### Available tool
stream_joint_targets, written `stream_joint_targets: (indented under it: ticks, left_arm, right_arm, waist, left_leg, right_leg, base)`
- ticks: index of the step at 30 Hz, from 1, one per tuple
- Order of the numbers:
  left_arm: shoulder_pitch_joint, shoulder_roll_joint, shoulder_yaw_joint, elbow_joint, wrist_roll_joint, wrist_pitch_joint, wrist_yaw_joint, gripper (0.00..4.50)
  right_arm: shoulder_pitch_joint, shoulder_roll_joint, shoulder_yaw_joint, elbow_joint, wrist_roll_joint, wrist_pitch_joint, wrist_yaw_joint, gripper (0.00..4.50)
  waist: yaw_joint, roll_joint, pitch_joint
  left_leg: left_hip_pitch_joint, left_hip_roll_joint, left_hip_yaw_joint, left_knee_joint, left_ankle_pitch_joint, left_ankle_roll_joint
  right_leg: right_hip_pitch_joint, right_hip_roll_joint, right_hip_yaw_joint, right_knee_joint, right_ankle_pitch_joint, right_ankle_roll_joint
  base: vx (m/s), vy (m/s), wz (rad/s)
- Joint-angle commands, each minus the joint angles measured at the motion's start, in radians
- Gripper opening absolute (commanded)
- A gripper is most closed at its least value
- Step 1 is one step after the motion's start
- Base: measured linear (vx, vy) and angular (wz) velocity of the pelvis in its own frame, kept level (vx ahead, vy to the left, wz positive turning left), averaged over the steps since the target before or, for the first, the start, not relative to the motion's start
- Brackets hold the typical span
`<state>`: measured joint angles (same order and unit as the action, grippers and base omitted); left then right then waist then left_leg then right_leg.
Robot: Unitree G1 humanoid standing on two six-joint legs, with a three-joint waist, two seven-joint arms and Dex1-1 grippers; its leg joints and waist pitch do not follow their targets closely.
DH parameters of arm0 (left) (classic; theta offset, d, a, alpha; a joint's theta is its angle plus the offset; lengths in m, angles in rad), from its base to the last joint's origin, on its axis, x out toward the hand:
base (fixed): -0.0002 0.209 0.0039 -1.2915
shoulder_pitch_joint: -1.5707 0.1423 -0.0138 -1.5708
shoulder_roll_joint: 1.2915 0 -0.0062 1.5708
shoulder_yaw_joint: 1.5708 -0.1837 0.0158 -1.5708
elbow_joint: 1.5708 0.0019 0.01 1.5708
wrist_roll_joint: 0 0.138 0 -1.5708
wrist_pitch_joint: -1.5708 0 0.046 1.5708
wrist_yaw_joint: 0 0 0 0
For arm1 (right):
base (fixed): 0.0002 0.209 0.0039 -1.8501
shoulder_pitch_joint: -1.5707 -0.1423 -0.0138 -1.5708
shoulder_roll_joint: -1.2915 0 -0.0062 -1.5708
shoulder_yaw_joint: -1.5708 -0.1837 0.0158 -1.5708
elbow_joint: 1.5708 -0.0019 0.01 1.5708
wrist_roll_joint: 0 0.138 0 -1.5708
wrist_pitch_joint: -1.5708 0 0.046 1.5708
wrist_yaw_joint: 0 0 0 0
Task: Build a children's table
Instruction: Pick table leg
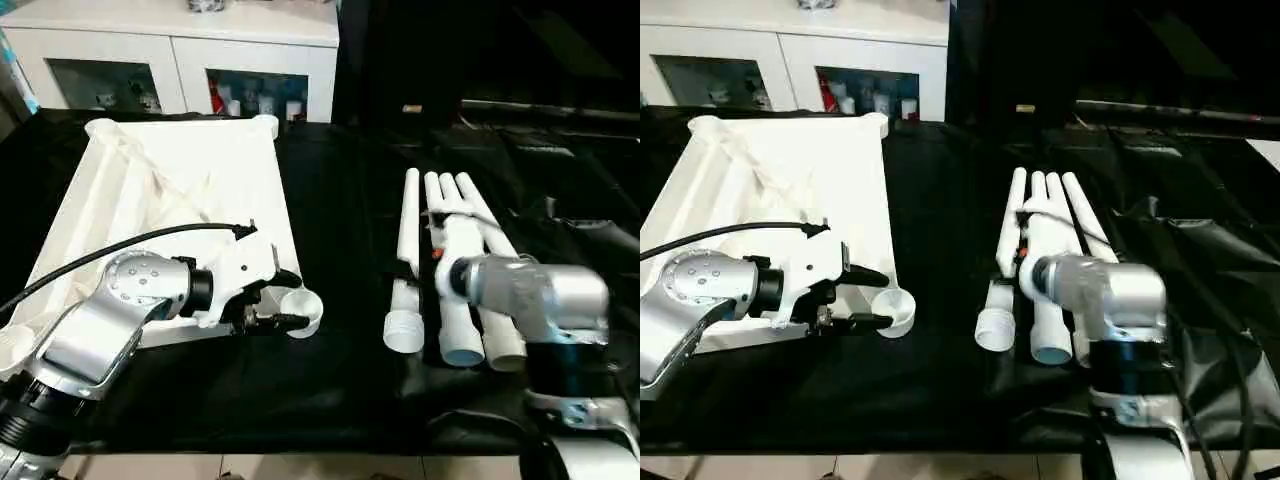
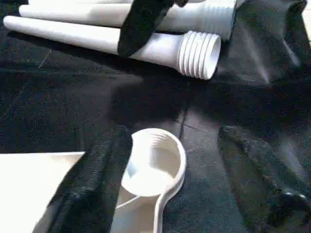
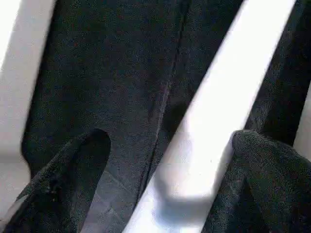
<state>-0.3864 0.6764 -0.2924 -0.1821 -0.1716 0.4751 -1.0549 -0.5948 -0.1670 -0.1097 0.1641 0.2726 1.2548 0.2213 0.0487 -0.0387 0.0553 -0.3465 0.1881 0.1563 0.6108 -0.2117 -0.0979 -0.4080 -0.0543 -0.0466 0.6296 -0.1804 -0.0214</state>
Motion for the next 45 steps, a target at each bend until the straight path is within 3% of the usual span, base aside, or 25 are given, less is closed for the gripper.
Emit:
stream_joint_targets:
  ticks: [1, 8, 11, 25, 27, 32, 38, 45]
  left_arm:
    - [-0.011, 0.001, -0.017, -0.023, 0.016, 0.001, 0.008, 3.64]
    - [-0.010, 0.005, -0.018, -0.031, 0.019, 0.002, 0.008, 4.23]
    - [-0.008, 0.004, -0.016, -0.038, 0.019, 0.010, 0.007, 4.32]
    - [-0.002, 0.010, -0.025, -0.068, 0.012, 0.039, -0.004, 4.50]
    - [-0.002, 0.008, -0.027, -0.069, 0.012, 0.041, -0.003, 4.50]
    - [-0.004, 0.007, -0.028, -0.068, 0.016, 0.045, 0.001, 4.50]
    - [-0.001, 0.008, -0.023, -0.073, 0.017, 0.049, 0.005, 4.50]
    - [-0.033, -0.024, 0.026, -0.003, 0.041, 0.002, 0.081, 4.50]
  right_arm:
    - [-0.032, 0.023, -0.008, 0.072, -0.010, -0.005, -0.033, 4.50]
    - [-0.064, 0.049, -0.015, 0.168, -0.011, -0.003, -0.048, 4.50]
    - [-0.085, 0.053, -0.028, 0.225, -0.015, -0.007, -0.048, 4.50]
    - [-0.113, 0.043, -0.062, 0.348, 0.002, -0.028, -0.030, 3.45]
    - [-0.114, 0.040, -0.061, 0.363, 0.001, -0.038, -0.025, 3.18]
    - [-0.119, 0.034, -0.060, 0.391, -0.004, -0.054, -0.019, 2.68]
    - [-0.129, 0.035, -0.079, 0.421, -0.003, -0.083, -0.022, 2.32]
    - [-0.140, 0.028, -0.116, 0.411, 0.045, -0.149, 0.041, 1.94]
  waist:
    - [-0.001, 0.016, -0.063]
    - [-0.002, 0.014, -0.064]
    - [-0.003, 0.014, -0.062]
    - [-0.004, 0.010, -0.061]
    - [-0.006, 0.004, -0.060]
    - [-0.007, 0.002, -0.061]
    - [-0.009, 0.003, -0.061]
    - [-0.009, 0.002, -0.065]
  left_leg:
    - [-0.001, 0.022, 0.001, -0.077, -0.116, -0.066]
    - [-0.003, 0.023, 0.002, -0.077, -0.096, -0.066]
    - [-0.002, 0.023, 0.002, -0.078, -0.111, -0.069]
    - [-0.003, 0.024, 0.002, -0.079, -0.126, -0.067]
    - [-0.003, 0.023, 0.003, -0.079, -0.139, -0.065]
    - [-0.004, 0.023, 0.003, -0.079, -0.139, -0.064]
    - [-0.003, 0.024, 0.001, -0.080, -0.151, -0.065]
    - [-0.005, 0.024, 0.002, -0.077, -0.137, -0.055]
  right_leg:
    - [0.054, -0.064, 0.047, -0.070, -0.222, -0.152]
    - [0.057, -0.065, 0.048, -0.066, -0.184, -0.159]
    - [0.055, -0.066, 0.048, -0.068, -0.209, -0.157]
    - [0.052, -0.067, 0.047, -0.072, -0.247, -0.147]
    - [0.052, -0.066, 0.046, -0.075, -0.272, -0.141]
    - [0.051, -0.067, 0.046, -0.076, -0.279, -0.140]
    - [0.049, -0.066, 0.045, -0.076, -0.285, -0.142]
    - [0.053, -0.066, 0.045, -0.074, -0.258, -0.148]
  base:
    - [0.000, 0.000, 0.00]
    - [0.000, 0.000, 0.00]
    - [0.000, 0.000, 0.00]
    - [0.000, 0.000, 0.00]
    - [0.000, 0.000, 0.00]
    - [0.000, 0.000, 0.00]
    - [0.000, 0.000, 0.00]
    - [0.000, 0.000, 0.00]
